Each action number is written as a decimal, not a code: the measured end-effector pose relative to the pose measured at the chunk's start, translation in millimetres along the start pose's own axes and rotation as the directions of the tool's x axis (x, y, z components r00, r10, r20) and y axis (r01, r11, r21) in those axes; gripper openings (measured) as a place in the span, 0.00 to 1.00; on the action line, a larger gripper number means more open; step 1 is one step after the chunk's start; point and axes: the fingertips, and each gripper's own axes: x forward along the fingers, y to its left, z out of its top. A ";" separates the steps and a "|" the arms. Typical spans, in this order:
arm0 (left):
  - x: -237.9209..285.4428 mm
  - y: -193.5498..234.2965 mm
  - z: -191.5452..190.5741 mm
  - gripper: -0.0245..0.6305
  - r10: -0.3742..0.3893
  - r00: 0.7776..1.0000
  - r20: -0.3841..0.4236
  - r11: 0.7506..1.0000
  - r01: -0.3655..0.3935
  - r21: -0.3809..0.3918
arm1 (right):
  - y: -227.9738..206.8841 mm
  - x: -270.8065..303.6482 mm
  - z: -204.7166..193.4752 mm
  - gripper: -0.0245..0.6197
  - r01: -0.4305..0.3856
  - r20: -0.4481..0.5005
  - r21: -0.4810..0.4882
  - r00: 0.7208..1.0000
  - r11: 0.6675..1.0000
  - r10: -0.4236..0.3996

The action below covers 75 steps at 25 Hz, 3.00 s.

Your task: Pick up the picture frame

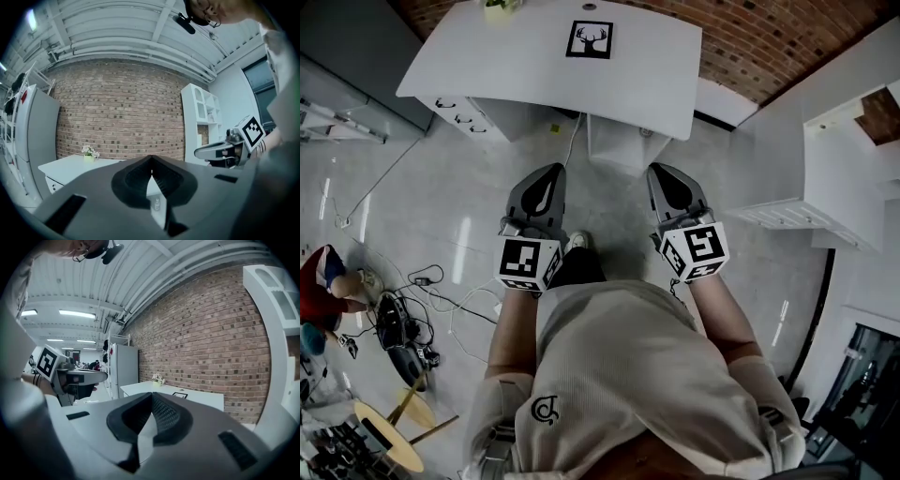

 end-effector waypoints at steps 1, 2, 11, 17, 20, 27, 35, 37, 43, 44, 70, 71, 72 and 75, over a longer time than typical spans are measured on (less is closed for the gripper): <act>5.1 15.5 0.6 0.06 -0.007 1.000 0.000 1.000 0.007 -0.002 | 1.8 15.6 1.0 0.05 0.013 -0.004 0.001 1.000 1.000 -0.013; 9.9 30.1 0.7 0.06 -0.015 1.000 -0.002 1.000 0.015 -0.001 | 3.6 31.0 1.5 0.05 0.025 -0.010 0.003 1.000 1.000 -0.025; 43.5 133.5 -6.4 0.06 -0.048 0.998 -0.040 0.998 0.046 -0.037 | 20.1 135.7 4.4 0.05 0.081 -0.093 0.015 0.993 0.997 -0.079; 74.7 153.8 -20.4 0.06 -0.068 0.996 -0.056 0.996 0.065 -0.062 | 11.3 177.3 -6.0 0.05 0.064 -0.131 0.018 0.989 0.998 -0.061; 99.9 163.7 -26.6 0.06 -0.078 0.995 -0.069 0.996 0.074 -0.055 | -3.4 203.3 -8.7 0.05 0.067 -0.134 0.011 0.989 0.998 -0.065; 182.5 207.2 -25.0 0.06 -0.073 0.993 -0.089 0.997 0.069 -0.044 | -51.3 283.8 -10.0 0.05 0.068 -0.144 -0.020 0.987 0.998 -0.070; 296.2 242.7 -14.3 0.06 -0.103 0.988 -0.114 0.993 0.109 0.052 | -133.7 374.0 -15.1 0.05 0.114 -0.205 0.032 0.973 0.993 -0.105; 319.2 252.3 -15.3 0.05 -0.110 0.988 -0.108 0.993 0.114 0.036 | -153.4 391.8 -21.6 0.05 0.134 -0.232 0.044 0.965 0.990 -0.120; 364.0 269.8 -33.7 0.06 -0.139 0.981 -0.135 0.990 0.140 0.000 | -191.2 423.8 -46.0 0.05 0.179 -0.304 0.084 0.941 0.980 -0.146; 370.7 271.0 -35.1 0.06 -0.152 0.979 -0.135 0.988 0.153 0.003 | -194.9 428.0 -49.6 0.05 0.185 -0.315 0.087 0.937 0.979 -0.149; 459.2 311.7 -86.7 0.06 -0.407 0.904 -0.134 0.913 0.395 -0.105 | -260.3 512.1 -206.8 0.19 0.409 -0.743 0.116 0.641 0.905 -0.194; 460.1 313.5 -87.9 0.06 -0.410 0.902 -0.134 0.911 0.399 -0.104 | -260.8 512.2 -210.4 0.19 0.422 -0.750 0.128 0.634 0.898 -0.191; 461.0 315.4 -88.7 0.06 -0.413 0.901 -0.134 0.910 0.401 -0.105 | -260.6 512.6 -213.5 0.18 0.435 -0.755 0.145 0.629 0.889 -0.184; 462.0 321.0 -90.7 0.06 -0.420 0.898 -0.130 0.906 0.408 -0.114 | -260.5 512.2 -216.6 0.17 0.465 -0.763 0.167 0.619 0.869 -0.184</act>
